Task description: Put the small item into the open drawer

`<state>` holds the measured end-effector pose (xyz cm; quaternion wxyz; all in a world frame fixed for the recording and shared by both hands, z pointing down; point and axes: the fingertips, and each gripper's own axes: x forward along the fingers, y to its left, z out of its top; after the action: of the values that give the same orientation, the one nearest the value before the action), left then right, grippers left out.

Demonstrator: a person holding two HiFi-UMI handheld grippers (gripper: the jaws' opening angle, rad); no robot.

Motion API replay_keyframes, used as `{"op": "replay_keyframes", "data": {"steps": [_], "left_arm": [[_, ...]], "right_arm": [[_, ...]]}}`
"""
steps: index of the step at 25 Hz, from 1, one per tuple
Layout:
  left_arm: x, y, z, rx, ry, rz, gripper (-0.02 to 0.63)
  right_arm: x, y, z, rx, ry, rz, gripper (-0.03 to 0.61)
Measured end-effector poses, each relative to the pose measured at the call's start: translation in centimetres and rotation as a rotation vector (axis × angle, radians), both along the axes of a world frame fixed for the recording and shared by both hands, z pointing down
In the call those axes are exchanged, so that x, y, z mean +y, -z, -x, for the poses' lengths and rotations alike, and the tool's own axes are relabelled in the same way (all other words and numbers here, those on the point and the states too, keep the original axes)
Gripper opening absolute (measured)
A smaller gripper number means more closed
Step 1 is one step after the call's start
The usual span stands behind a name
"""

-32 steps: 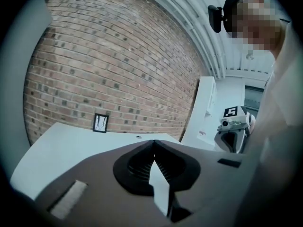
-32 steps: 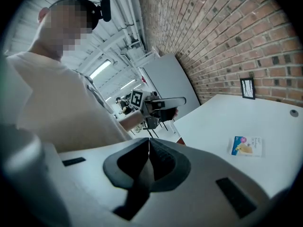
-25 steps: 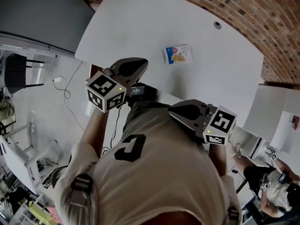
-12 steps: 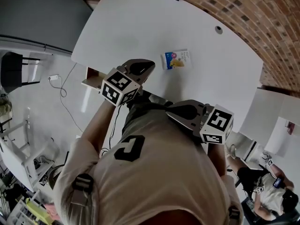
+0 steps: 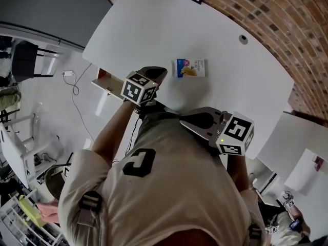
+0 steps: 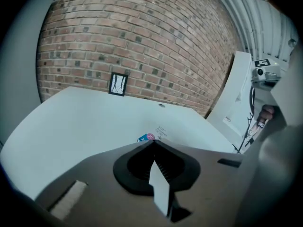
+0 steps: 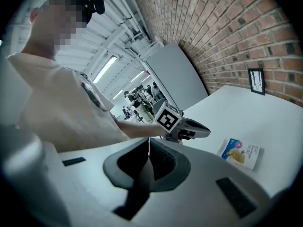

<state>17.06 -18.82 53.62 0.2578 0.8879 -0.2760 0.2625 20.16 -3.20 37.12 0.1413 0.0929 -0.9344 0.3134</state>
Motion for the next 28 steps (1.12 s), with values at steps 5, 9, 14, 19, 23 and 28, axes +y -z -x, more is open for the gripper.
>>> {"op": "replay_keyframes", "data": {"steps": [5, 9, 14, 19, 23, 28], "left_arm": [[-0.3, -2.9, -0.9, -0.036, 0.071, 0.056, 0.003], [-1.1, -4.3, -1.2, -0.013, 0.136, 0.113, 0.005], [-1.2, -6.5, -1.6, 0.013, 0.168, 0.226, 0.124], [-1.9, -8.8, -1.7, -0.041, 0.18, 0.248, 0.141], [-1.8, -9.9, -2.3, -0.082, 0.155, 0.253, 0.14], [-1.8, -10.9, -2.3, -0.113, 0.152, 0.255, 0.117]], "right_arm": [[0.6, -0.2, -1.3, -0.012, 0.033, 0.0, 0.006], [0.6, -0.1, -1.7, -0.02, 0.049, -0.01, 0.006], [0.6, -0.2, -1.8, -0.028, 0.045, -0.006, 0.006], [0.4, -0.2, -1.7, -0.022, 0.021, -0.004, 0.006], [0.2, -0.2, -2.0, -0.013, -0.002, -0.003, 0.006], [-0.2, -0.4, -2.3, -0.004, -0.023, 0.0, 0.006]]}}
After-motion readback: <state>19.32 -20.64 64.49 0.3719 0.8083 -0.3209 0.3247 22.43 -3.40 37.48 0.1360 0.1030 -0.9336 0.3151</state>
